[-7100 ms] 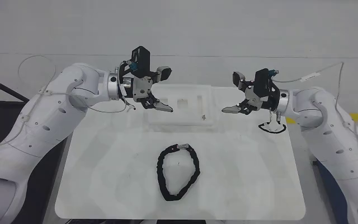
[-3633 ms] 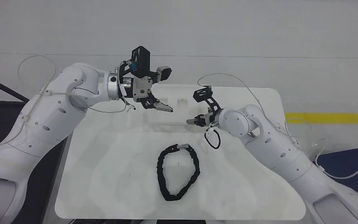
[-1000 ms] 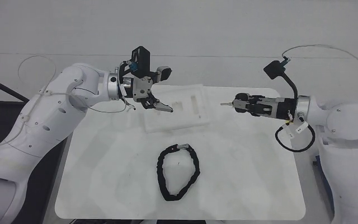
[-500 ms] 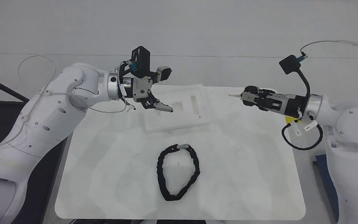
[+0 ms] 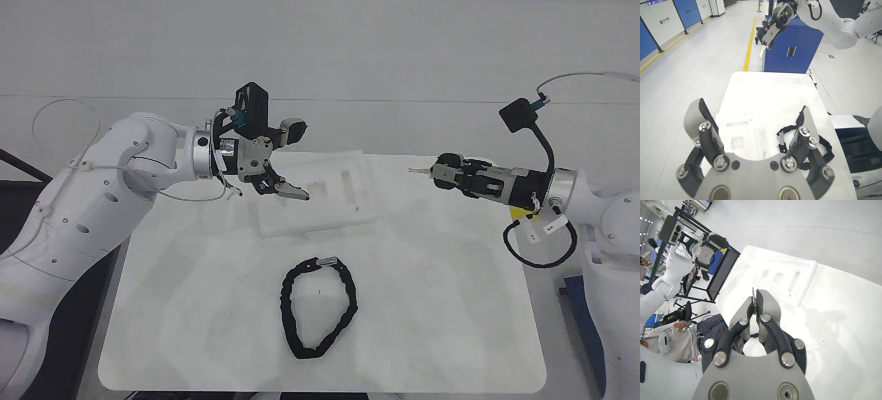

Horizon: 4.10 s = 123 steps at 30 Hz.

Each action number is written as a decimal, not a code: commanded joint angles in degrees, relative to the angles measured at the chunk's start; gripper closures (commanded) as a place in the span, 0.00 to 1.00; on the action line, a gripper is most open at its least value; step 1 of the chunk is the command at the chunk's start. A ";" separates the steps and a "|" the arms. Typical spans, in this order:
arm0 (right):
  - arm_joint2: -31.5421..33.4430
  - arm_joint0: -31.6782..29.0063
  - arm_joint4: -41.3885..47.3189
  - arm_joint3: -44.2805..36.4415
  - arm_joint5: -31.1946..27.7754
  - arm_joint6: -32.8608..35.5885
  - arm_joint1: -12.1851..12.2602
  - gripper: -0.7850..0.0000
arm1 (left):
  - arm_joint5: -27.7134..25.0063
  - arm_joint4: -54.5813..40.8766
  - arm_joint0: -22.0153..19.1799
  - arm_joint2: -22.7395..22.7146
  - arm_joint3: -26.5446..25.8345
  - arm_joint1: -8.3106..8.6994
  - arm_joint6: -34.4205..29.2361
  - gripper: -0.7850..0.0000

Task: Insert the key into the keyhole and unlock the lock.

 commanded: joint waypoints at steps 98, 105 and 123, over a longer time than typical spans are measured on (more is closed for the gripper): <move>0.00 0.00 0.00 0.00 0.00 0.00 0.00 1.00 | 16.42 44.46 29.07 -1.24 2.66 -9.67 6.23 1.00; 0.00 0.00 0.00 0.00 0.00 0.00 0.00 1.00 | 14.34 40.79 28.98 -3.78 1.76 -9.83 6.84 1.00; 0.00 0.00 0.00 0.00 0.00 0.00 0.00 1.00 | 4.40 21.98 30.68 -15.33 -6.11 -7.78 7.91 1.00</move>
